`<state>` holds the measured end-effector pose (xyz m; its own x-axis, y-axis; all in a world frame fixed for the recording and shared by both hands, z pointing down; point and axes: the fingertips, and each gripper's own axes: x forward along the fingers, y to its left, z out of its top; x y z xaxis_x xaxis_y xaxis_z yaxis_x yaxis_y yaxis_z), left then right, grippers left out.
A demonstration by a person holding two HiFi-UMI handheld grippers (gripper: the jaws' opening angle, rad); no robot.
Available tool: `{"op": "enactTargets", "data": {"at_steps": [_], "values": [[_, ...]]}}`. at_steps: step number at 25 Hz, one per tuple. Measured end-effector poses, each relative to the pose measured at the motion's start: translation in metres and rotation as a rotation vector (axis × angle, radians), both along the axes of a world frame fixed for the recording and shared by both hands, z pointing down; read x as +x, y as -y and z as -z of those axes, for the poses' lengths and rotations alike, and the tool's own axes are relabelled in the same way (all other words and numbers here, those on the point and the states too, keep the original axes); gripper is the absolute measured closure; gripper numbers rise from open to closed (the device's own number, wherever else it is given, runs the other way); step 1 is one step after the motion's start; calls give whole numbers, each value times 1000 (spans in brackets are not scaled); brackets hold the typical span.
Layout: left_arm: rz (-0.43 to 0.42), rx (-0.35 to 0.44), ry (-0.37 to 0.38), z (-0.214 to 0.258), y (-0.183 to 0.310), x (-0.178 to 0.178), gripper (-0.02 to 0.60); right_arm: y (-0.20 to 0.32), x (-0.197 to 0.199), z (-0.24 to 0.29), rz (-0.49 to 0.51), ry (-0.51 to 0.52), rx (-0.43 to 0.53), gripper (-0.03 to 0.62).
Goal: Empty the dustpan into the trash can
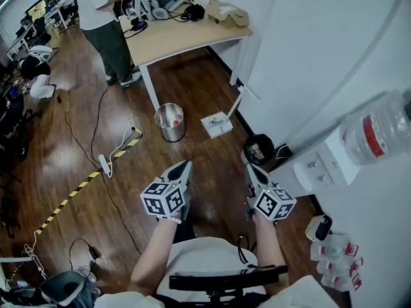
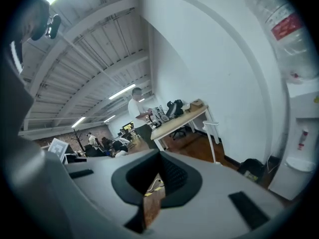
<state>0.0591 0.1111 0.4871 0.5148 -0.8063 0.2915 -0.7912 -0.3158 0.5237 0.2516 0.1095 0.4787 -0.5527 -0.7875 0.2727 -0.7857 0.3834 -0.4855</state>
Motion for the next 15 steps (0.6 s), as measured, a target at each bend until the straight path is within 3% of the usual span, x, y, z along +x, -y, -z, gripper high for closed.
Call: {"op": "enactTargets", "data": {"at_steps": [9, 15], "values": [[-109, -2, 49, 13, 146, -71, 594, 134, -68, 7, -104, -19, -6, 585], [-149, -21, 48, 9, 209, -113, 594, 191, -111, 4, -139, -48, -14, 583]]}}
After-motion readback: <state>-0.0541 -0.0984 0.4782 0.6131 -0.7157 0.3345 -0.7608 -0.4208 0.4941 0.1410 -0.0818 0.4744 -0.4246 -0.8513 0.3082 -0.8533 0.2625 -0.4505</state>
